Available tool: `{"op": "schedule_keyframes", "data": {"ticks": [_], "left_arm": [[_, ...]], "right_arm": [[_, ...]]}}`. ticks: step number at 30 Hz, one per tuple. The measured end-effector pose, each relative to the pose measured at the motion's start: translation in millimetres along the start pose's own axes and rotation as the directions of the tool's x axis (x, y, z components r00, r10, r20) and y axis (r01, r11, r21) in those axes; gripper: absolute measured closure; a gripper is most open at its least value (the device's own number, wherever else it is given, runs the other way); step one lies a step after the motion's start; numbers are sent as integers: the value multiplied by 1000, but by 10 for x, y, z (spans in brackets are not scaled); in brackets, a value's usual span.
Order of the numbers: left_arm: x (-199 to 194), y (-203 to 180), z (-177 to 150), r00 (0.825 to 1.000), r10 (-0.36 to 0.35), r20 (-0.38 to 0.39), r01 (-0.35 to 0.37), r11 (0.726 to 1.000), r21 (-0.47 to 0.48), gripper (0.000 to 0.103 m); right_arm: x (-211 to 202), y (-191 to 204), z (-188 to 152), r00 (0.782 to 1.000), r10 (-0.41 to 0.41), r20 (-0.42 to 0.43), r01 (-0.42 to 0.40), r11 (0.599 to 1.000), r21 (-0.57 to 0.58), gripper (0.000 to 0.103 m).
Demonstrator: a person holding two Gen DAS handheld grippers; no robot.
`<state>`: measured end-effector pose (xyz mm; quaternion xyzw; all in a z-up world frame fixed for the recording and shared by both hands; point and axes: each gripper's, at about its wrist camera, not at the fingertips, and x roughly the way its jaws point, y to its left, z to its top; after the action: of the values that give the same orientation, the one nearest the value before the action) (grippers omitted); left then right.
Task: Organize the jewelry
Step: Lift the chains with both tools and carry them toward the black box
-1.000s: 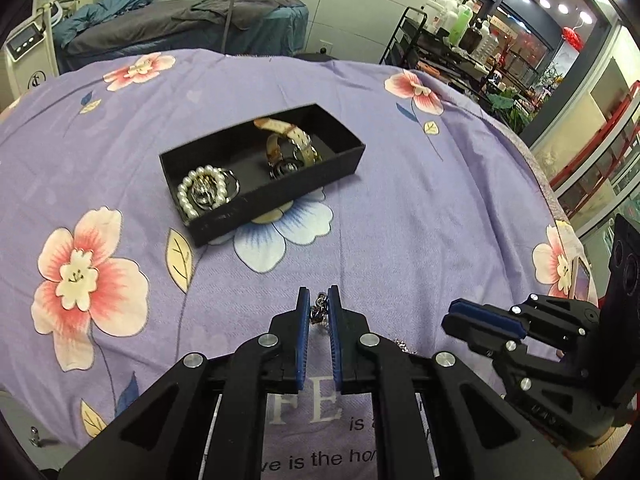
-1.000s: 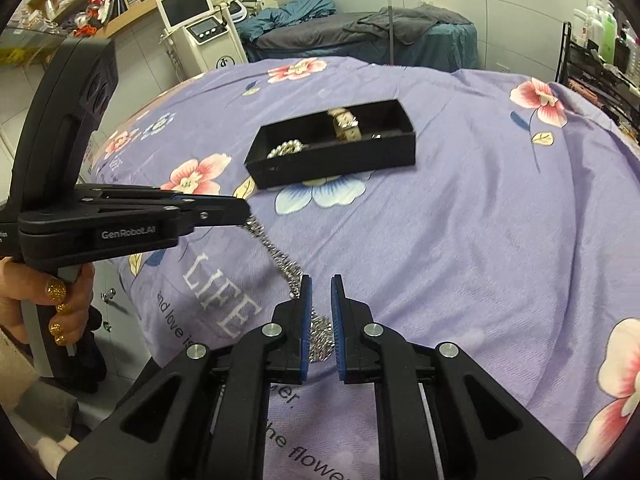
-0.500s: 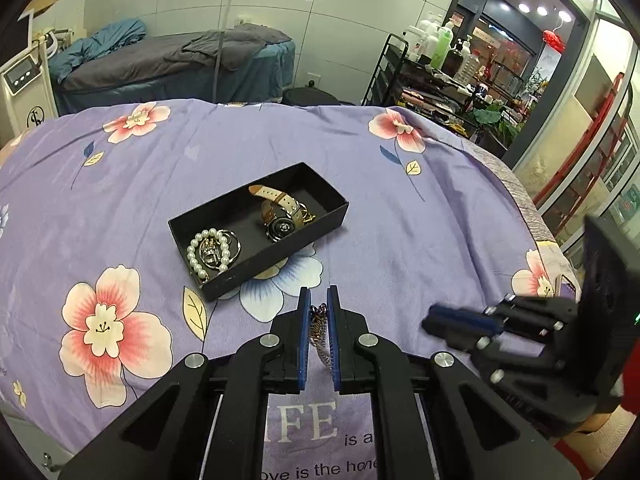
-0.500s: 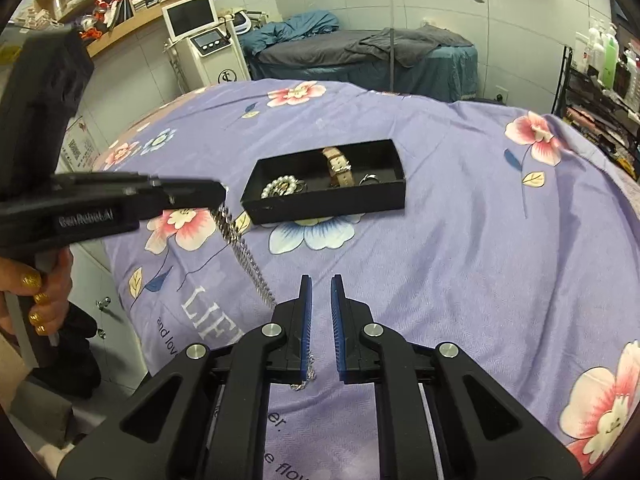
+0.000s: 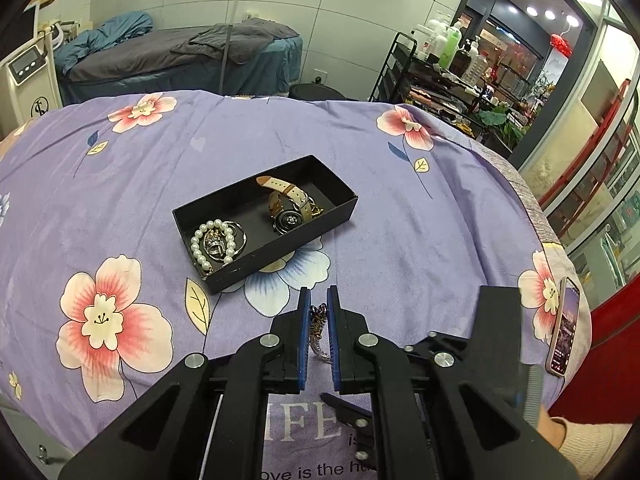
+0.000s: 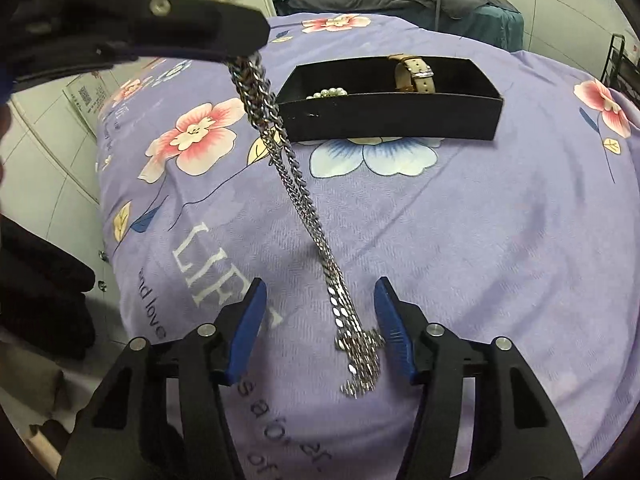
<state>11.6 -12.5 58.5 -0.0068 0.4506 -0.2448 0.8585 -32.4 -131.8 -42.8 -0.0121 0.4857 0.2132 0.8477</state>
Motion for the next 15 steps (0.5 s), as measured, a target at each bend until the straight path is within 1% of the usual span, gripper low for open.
{"op": "schedule_keyframes", "data": {"ticks": [1, 2, 3, 4, 6, 8, 10, 15], "left_arm": [[-17, 9, 4, 1000, 1, 5, -1, 1000, -2, 95], [-29, 15, 7, 1000, 2, 9, -1, 1000, -2, 95], [-40, 22, 9, 1000, 2, 12, -2, 1000, -3, 95], [-47, 30, 8, 1000, 3, 13, -3, 1000, -5, 95], [-51, 47, -1, 1000, 6, 14, -6, 1000, -11, 95], [-43, 66, -18, 1000, 12, 11, -12, 1000, -18, 95], [-31, 87, -37, 1000, 13, 5, -12, 1000, -23, 95], [16, 140, -87, 1000, 24, -11, -24, 999, -33, 95]], "right_arm": [[25, 16, 13, 1000, -5, 6, 5, 1000, -3, 49], [64, 29, 31, 1000, -22, 9, 22, 1000, -12, 54], [82, 49, 41, 999, -42, 12, 42, 999, -19, 62], [93, 62, 52, 998, -59, 15, 59, 998, -25, 67], [109, 53, 70, 997, -72, 14, 73, 997, -31, 88], [130, 16, 84, 998, -64, 13, 64, 998, -9, 95], [98, -40, 85, 999, -42, 12, 41, 999, 17, 95], [-38, -86, 65, 999, -35, 27, 34, 999, 32, 95]]}}
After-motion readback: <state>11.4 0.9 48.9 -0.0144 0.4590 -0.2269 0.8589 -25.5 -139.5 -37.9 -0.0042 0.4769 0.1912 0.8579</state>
